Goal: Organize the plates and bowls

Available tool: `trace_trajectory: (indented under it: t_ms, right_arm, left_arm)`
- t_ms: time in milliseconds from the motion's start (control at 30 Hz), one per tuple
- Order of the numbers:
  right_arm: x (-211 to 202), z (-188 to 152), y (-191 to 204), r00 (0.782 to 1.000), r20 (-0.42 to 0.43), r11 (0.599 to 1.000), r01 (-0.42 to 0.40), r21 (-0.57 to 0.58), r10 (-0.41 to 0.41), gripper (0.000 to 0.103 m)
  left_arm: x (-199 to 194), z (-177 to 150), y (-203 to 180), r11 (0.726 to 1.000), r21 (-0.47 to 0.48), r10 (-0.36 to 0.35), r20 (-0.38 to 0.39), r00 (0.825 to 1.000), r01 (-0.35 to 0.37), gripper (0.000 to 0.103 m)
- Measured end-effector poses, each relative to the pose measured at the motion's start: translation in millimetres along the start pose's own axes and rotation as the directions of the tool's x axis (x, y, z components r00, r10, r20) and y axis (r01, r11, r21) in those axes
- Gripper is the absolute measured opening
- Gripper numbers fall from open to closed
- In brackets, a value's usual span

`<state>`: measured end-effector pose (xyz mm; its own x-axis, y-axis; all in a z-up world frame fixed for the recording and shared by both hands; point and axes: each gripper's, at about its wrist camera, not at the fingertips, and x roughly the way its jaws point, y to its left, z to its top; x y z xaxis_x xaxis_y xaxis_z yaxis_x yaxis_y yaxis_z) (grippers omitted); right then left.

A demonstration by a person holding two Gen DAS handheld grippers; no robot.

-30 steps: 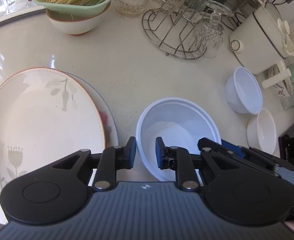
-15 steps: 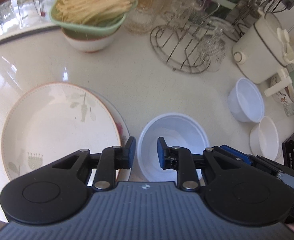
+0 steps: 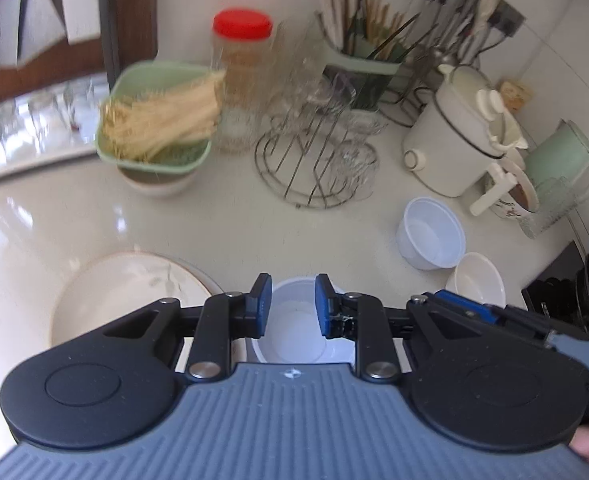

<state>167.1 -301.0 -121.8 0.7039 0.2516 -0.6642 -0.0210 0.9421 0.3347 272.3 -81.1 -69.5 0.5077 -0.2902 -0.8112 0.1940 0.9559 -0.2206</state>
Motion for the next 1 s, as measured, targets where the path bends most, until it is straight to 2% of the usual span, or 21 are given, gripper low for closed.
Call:
trace_trajectory:
  t_ms: [300, 467, 567, 667, 833, 1000]
  right_arm:
    - [-46.5, 0.3, 31.1, 0.995, 0.088, 0.998, 0.05, 0.042, -0.054, 0.024]
    - [-60.8, -3.4, 42.4, 0.984, 0.136, 0.993, 0.111, 0.039, -0.115, 0.024]
    - [-65.8, -8.6, 49.2, 0.978, 0.154, 0.989, 0.139, 0.047, -0.144, 0.024]
    - [-71.7, -17.5, 56.3, 0.961, 0.188, 0.979, 0.196, 0.058, -0.203, 0.024]
    - [-71.6, -19.9, 55.5, 0.956, 0.182, 0.972, 0.215, 0.1, -0.23, 0.024]
    - [-78.4, -25.6, 58.0, 0.941, 0.187, 0.956, 0.262, 0.132, -0.284, 0.024]
  left_arm:
    - [-52.5, -6.8, 8.1, 0.992, 0.062, -0.111, 0.033, 0.993, 0.109, 0.027]
    - [-53.9, -16.5, 14.6, 0.987, 0.071, -0.145, 0.007, 0.989, 0.144, 0.027]
    - [-61.3, -21.5, 17.1, 0.985, 0.09, -0.153, 0.03, 0.988, 0.15, 0.027]
    - [-67.1, -25.7, 20.6, 0.981, 0.108, -0.169, 0.043, 0.985, 0.164, 0.027]
    - [-68.1, -26.0, 26.0, 0.977, 0.13, -0.177, 0.036, 0.984, 0.171, 0.027]
    - [-65.1, -20.9, 18.0, 0.966, 0.167, -0.207, 0.053, 0.977, 0.196, 0.027]
